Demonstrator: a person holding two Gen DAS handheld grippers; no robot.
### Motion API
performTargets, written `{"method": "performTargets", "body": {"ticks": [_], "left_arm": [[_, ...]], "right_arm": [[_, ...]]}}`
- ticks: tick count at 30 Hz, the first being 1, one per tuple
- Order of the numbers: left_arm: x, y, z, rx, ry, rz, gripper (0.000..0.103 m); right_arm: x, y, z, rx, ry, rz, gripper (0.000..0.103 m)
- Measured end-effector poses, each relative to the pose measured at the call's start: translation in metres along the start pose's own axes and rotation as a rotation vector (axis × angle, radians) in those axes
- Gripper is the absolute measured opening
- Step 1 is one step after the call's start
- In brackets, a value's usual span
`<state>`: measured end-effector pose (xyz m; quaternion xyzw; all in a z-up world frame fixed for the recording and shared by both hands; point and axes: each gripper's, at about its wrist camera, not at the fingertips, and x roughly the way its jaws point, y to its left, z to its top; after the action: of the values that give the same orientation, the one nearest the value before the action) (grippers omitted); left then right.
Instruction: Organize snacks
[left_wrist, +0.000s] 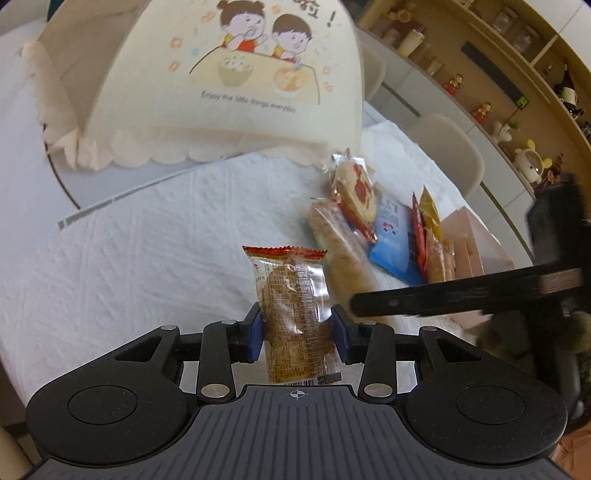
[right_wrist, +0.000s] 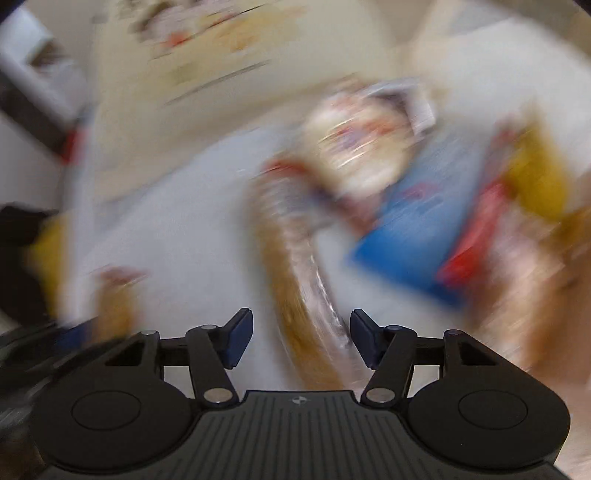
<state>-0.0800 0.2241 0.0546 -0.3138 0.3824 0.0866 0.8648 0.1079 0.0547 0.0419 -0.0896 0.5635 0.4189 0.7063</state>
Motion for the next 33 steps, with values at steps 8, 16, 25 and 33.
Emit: {"method": "performTargets", "body": {"ticks": [8, 16, 25, 33], "left_arm": [[0.003, 0.006, 0.002, -0.034, -0.005, -0.026, 0.043], [-0.005, 0.018, 0.008, -0.066, -0.026, -0.024, 0.043], [-0.004, -0.056, -0.016, 0.127, 0.128, -0.133, 0.043], [-0.012, -0.173, -0.020, 0.318, 0.193, -0.338, 0.043]], "right_arm": [[0.005, -0.006, 0.070, 0.203, -0.224, -0.273, 0.081], [0.036, 0.019, 0.079, 0.086, -0.211, -0.373, 0.050], [-0.081, 0.017, -0.047, -0.039, -0.180, -0.254, 0.018], [-0.167, -0.041, -0.161, 0.104, -0.278, -0.340, 0.018]]}}
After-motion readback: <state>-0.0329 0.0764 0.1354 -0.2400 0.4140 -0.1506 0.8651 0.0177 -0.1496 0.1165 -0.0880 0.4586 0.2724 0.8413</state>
